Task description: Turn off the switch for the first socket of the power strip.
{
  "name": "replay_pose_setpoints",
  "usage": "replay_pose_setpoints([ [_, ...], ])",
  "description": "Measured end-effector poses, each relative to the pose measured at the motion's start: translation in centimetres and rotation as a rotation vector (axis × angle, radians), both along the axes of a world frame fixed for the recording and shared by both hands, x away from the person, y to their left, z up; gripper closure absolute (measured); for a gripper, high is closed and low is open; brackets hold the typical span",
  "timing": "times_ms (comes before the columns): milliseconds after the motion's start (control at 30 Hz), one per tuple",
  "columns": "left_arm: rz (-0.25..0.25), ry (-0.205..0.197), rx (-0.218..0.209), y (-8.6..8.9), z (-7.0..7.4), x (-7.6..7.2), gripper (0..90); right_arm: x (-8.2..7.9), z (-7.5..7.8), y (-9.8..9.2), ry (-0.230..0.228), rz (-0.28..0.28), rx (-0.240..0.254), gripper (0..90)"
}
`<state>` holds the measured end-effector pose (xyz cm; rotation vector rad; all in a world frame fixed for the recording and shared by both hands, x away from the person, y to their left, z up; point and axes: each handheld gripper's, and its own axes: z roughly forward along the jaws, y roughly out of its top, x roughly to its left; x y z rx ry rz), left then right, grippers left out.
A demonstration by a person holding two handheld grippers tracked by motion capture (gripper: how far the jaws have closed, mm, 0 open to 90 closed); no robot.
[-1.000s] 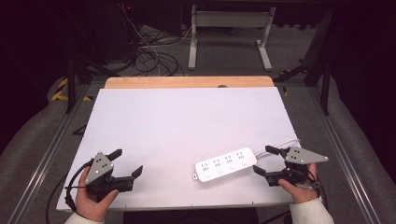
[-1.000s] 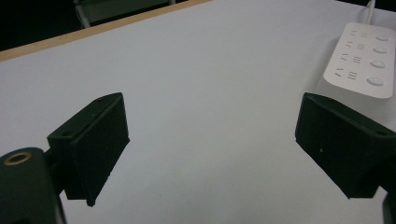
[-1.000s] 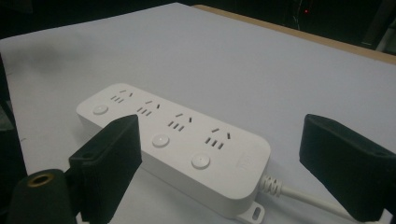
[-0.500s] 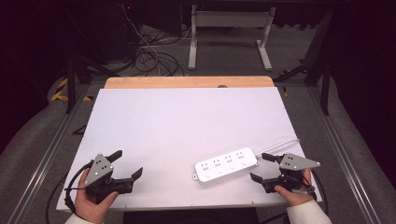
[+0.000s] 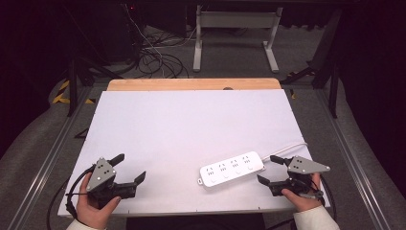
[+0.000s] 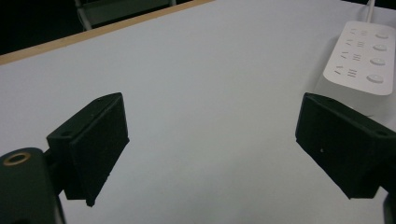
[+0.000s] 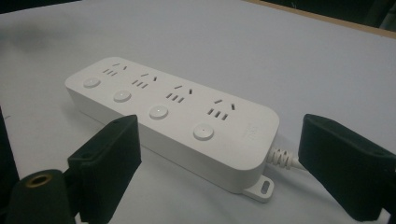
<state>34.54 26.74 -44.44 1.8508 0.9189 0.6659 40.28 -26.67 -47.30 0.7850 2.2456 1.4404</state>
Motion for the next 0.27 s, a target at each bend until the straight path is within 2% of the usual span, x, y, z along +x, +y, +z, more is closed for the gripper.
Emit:
replay_pose_setpoints([
  [200,0.004,-0.003,-0.003,-0.09,-0.07,0.0,9.5,-0.04,0.1,0.0,-0.011,-0.006,-0.009,13.1],
  [267,0.012,-0.009,0.013,-0.1,-0.1,0.04,8.7,-0.04,0.13,0.02,-0.014,-0.008,-0.012,13.3],
])
